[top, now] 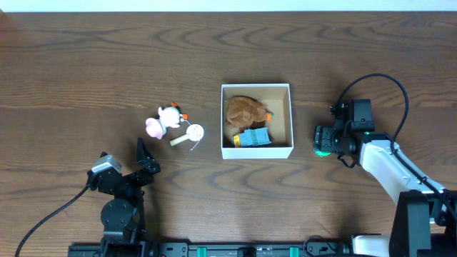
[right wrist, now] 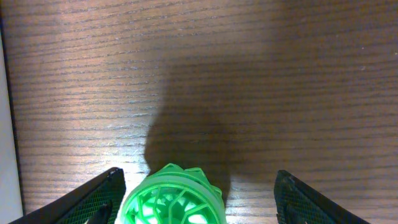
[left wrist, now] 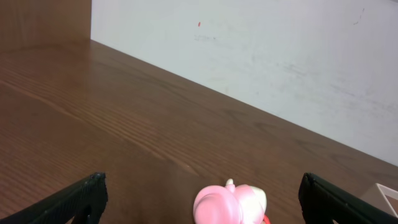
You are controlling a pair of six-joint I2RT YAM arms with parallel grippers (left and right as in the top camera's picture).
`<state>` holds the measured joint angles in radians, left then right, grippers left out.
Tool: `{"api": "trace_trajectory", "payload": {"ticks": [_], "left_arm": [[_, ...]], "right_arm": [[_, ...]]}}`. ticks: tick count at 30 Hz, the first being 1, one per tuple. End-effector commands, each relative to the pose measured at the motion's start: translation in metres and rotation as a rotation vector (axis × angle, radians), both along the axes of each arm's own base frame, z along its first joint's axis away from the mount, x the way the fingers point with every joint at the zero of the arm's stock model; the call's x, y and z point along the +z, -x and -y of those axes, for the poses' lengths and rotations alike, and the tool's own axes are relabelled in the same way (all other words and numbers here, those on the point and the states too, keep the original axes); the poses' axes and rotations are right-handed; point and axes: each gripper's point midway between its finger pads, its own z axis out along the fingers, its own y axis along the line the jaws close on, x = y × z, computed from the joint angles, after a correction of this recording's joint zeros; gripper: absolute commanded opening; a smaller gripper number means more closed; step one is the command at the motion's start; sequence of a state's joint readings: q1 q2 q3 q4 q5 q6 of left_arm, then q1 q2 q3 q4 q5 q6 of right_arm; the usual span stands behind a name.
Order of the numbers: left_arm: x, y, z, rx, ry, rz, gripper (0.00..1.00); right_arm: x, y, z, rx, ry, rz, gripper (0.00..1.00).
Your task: Pack container
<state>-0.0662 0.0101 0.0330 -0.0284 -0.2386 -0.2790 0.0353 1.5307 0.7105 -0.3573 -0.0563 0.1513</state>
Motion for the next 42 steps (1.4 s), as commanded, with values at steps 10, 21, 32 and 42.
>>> {"api": "trace_trajectory", "payload": {"ticks": [10, 21, 32, 42], "left_arm": [[-0.017, 0.0, -0.002, 0.007, -0.023, -0.046, 0.98], [-0.017, 0.0, -0.002, 0.007, -0.023, -0.046, 0.98], [-0.017, 0.0, -0.002, 0.007, -0.023, -0.046, 0.98], [-0.017, 0.0, -0.002, 0.007, -0.023, -0.046, 0.98]], "right_arm": [[-0.019, 0.006, -0.016, 0.055, -0.026, -0.043, 0.78], [-0.023, 0.005, -0.013, 0.048, -0.009, -0.047, 0.54], [-0.011, -0.006, -0.007, 0.053, 0.03, -0.039, 0.54], [0.031, -0.04, -0.004, 0.065, 0.065, 0.014, 0.53]]}}
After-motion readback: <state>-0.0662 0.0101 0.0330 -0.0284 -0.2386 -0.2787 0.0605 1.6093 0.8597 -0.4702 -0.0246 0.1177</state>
